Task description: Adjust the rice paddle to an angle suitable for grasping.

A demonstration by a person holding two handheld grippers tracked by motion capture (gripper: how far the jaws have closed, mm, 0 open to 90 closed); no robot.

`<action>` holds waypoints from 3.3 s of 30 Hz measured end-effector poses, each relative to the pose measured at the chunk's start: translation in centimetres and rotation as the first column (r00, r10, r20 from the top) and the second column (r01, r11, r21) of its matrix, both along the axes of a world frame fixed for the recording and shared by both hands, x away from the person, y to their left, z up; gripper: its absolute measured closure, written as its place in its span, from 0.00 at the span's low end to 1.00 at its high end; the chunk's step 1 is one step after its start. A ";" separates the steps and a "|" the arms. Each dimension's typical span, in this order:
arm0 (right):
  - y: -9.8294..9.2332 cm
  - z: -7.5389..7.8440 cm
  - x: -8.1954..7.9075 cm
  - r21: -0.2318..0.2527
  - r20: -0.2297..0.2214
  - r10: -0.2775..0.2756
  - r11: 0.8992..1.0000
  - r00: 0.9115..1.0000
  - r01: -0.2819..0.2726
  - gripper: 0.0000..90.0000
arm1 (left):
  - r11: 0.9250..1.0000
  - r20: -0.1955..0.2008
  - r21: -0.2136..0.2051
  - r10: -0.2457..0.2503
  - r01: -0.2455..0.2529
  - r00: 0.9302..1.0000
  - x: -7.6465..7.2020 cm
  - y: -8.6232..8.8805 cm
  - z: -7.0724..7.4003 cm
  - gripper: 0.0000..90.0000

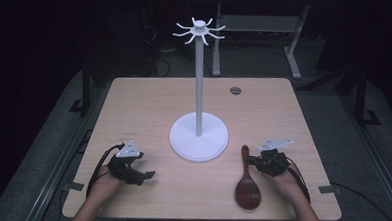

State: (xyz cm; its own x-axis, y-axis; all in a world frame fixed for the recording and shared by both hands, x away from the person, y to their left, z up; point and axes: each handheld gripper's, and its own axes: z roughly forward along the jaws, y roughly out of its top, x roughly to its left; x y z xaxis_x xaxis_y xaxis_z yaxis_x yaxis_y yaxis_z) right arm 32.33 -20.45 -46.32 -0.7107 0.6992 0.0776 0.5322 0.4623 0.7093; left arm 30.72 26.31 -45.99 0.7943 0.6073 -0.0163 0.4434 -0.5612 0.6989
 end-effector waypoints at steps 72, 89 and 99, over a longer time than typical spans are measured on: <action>1.7 0.7 -6.0 -0.104 -0.108 0.096 0.989 0.989 -0.107 1.00 | 1.000 0.000 -0.006 0.004 -0.004 1.000 -0.1 0.1 0.1 0.15; -2.1 0.7 -5.0 -0.120 -0.112 -0.015 0.993 0.994 0.002 1.00 | 1.000 0.003 -0.007 0.002 -0.002 1.000 -0.1 0.1 0.1 0.15; -2.4 1.1 -4.8 -0.093 -0.092 0.004 0.996 0.996 -0.013 0.99 | 1.000 0.003 -0.006 0.000 0.000 1.000 -0.1 0.1 0.1 0.15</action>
